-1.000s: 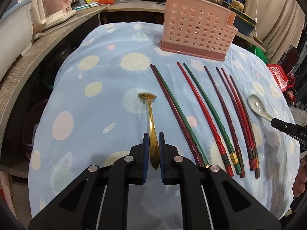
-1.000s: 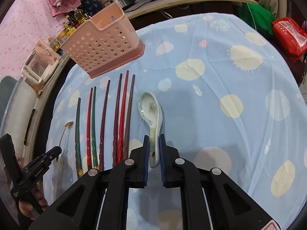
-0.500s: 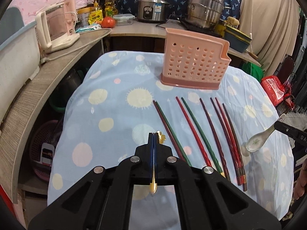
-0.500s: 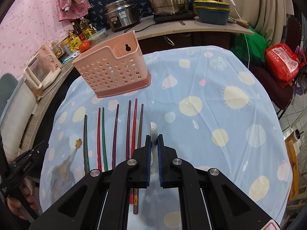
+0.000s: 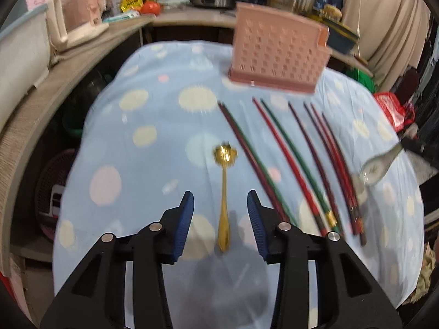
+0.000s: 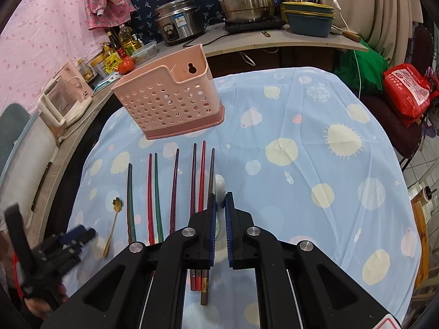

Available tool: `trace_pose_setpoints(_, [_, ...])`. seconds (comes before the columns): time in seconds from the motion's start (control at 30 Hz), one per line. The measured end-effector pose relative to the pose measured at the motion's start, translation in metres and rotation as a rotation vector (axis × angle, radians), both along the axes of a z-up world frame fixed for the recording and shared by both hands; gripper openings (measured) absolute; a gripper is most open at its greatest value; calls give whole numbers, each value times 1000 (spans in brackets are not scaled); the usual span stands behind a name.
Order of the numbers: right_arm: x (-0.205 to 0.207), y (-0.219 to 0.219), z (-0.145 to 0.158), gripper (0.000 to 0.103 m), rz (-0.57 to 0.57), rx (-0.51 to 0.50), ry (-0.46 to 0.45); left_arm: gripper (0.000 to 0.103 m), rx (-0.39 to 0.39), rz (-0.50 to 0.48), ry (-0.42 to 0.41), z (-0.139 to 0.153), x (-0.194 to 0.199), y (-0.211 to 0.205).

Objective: Organize utensils

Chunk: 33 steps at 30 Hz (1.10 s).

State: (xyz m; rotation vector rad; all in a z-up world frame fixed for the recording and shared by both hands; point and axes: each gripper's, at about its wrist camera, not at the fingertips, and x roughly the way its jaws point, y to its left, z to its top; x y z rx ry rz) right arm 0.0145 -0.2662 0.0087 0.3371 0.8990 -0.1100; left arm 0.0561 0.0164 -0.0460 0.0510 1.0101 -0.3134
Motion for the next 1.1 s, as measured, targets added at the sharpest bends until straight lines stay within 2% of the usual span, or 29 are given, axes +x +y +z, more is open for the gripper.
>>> trace_pose_setpoints(0.1, [-1, 3, -2, 7, 6, 8, 6, 37, 17, 7, 58, -20, 0, -2])
trace_pose_setpoints(0.13, [-1, 5, -2, 7, 7, 8, 7, 32, 14, 10, 83, -26, 1, -3])
trace_pose_setpoints(0.2, [-1, 6, -3, 7, 10, 7, 8, 25, 26, 13, 73, -28, 0, -2])
trace_pose_setpoints(0.23, [-1, 7, -3, 7, 11, 8, 9, 15, 20, 1, 78, -28, 0, -3])
trace_pose_setpoints(0.27, [-2, 7, -4, 7, 11, 9, 10, 11, 8, 0, 87, -28, 1, -2])
trace_pose_setpoints(0.47, [-3, 9, 1, 7, 12, 9, 0, 10, -15, 6, 78, -18, 0, 0])
trace_pose_setpoints(0.67, [-2, 11, 10, 7, 17, 1, -23, 10, -22, 10, 1, 13, 0, 0])
trace_pose_setpoints(0.7, [-2, 11, 12, 7, 18, 0, -29, 1, -28, 9, -9, 19, 1, 0])
trace_pose_setpoints(0.9, [3, 12, 24, 7, 26, -4, -60, 0, -39, 19, -70, 43, 9, -1])
trace_pose_setpoints(1.1, [2, 13, 26, 7, 28, -2, -65, 0, -46, 20, -83, 50, 11, 5])
